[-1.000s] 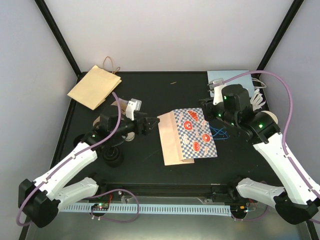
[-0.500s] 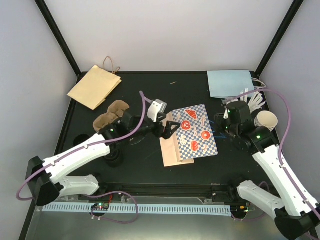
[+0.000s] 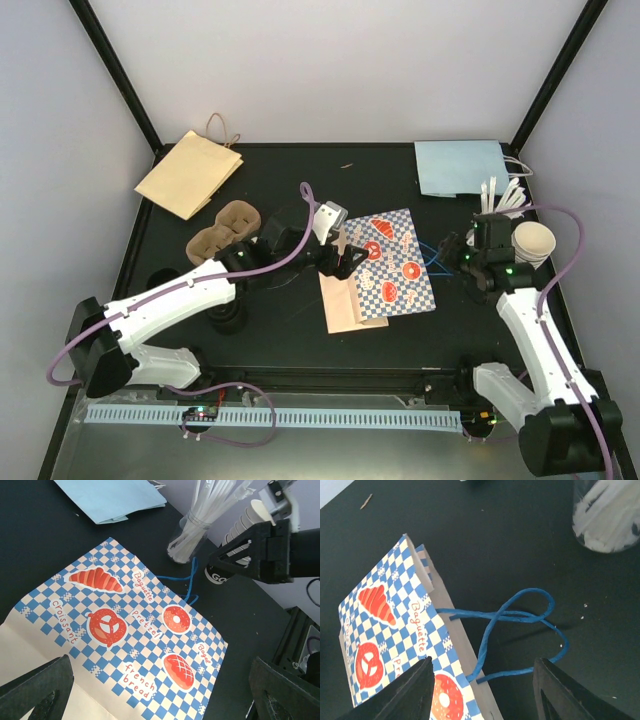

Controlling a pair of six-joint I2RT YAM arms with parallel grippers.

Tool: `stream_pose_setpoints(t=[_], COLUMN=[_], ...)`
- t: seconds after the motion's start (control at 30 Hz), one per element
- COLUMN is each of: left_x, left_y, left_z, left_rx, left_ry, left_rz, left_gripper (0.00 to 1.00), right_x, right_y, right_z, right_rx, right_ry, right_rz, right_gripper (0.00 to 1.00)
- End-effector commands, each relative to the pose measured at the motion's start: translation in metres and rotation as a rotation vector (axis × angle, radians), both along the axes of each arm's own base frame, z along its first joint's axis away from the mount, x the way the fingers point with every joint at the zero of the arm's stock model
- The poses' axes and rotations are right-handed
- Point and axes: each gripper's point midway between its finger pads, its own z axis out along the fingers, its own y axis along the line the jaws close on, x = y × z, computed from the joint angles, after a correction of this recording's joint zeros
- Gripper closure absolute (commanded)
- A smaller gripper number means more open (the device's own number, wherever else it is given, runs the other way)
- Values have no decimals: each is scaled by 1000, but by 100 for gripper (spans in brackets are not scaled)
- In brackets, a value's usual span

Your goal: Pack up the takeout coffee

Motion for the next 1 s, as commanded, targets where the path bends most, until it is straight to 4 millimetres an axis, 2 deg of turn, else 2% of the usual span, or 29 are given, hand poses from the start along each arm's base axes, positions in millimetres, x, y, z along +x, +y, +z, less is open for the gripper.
stream_pose_setpoints(t=[0.0,0.1,0.17,0.23,0.47,0.63,0.7,0.83,0.9,0.97], left_x=[-3,-3,-3,-2,-2,-1,0,1,1,0], left_y=[2,4,6,8,11,11,12,14,13,11], left_z=[12,11,11,10,6,5,6,5,6,6], left_rx=[-11,-7,-2,5,18,29,32,42,43,41], left_ry=[-44,-50,-53,-59,-67,-76,-82,-91,-96,-95], left_rz=[-12,-8,-5,0,8,11,13,17,13,3], left_gripper=[1,1,1,1,1,1,1,1,1,1], right_x=[22,32,38,40,38,44,47,51,52,51], right_y=[5,8,8,3,-26,-20,-15,-7,0,11], right_z=[1,0,-4,-10,-41,-53,-51,-36,-23,-9], right_rx=[143,173,173,163,72,90,106,137,158,192], right_ry=[-35,-39,-28,-8,129,163,156,116,96,76], right_rz=[-68,-73,-84,-117,-305,-287,-261,-215,-177,-128], right_gripper=[43,41,33,32,37,42,49,85,95,99])
